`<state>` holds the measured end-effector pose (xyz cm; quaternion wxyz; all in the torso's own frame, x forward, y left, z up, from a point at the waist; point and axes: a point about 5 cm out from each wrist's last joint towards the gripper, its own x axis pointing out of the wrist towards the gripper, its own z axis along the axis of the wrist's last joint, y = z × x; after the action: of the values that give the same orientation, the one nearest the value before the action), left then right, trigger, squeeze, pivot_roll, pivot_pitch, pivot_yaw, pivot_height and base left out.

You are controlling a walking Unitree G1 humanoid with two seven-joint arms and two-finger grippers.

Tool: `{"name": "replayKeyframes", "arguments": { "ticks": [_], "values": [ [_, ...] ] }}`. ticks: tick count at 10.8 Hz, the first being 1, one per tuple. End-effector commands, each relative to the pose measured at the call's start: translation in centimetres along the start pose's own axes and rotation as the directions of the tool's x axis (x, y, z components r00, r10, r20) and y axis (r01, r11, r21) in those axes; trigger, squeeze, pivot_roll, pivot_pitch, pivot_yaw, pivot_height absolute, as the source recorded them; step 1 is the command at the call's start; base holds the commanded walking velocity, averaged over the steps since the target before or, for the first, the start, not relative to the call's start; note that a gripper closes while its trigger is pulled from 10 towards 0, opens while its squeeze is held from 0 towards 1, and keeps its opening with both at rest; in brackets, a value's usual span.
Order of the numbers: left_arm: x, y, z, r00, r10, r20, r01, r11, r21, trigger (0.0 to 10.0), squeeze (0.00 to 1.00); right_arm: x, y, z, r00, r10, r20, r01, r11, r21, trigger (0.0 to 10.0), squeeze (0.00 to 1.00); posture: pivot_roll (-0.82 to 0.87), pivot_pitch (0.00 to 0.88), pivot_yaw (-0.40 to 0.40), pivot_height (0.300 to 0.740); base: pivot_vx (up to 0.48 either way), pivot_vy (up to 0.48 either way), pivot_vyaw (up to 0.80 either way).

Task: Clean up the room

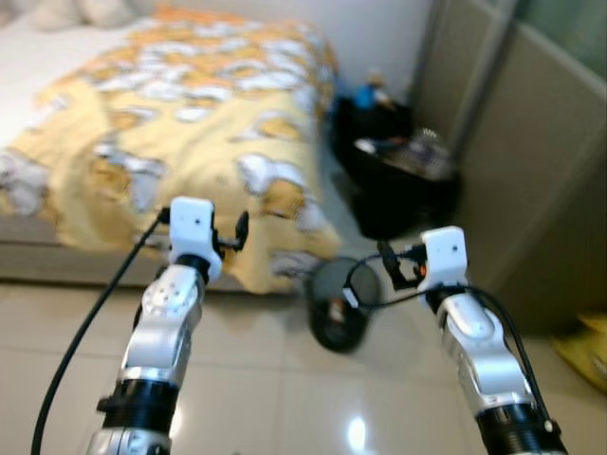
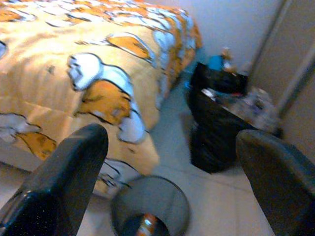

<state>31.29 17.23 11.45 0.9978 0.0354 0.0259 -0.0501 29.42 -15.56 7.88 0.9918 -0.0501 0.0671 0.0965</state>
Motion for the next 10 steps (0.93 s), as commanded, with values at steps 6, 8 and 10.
{"name": "replayKeyframes", "arguments": {
  "ticks": [6,8,10],
  "values": [
    [0.27,0.99,-0.57,0.998,0.047,-0.041,-0.047,0.999,-0.009,10.0,0.00,0.21,0.31,0.43,1.000,0.016,0.008,-0.016,1.000,-0.011,10.0,0.00,-0.15,0.000,0.019,0.740,0.127,0.376,0.00],
    [0.46,0.91,-0.57,0.999,0.033,-0.043,-0.034,0.999,-0.005,10.0,0.00,0.29,0.18,0.53,1.000,0.016,0.011,-0.015,1.000,-0.015,10.0,0.00,-0.15,0.000,0.018,0.740,0.000,0.480,0.00],
    [0.53,1.13,-0.87,0.996,0.057,-0.064,-0.056,0.998,0.012,10.0,0.00,0.32,0.20,0.53,1.000,0.018,0.011,-0.018,1.000,-0.015,10.0,0.00,-0.15,0.000,0.018,0.740,0.126,0.444,0.00]
  ]
}}
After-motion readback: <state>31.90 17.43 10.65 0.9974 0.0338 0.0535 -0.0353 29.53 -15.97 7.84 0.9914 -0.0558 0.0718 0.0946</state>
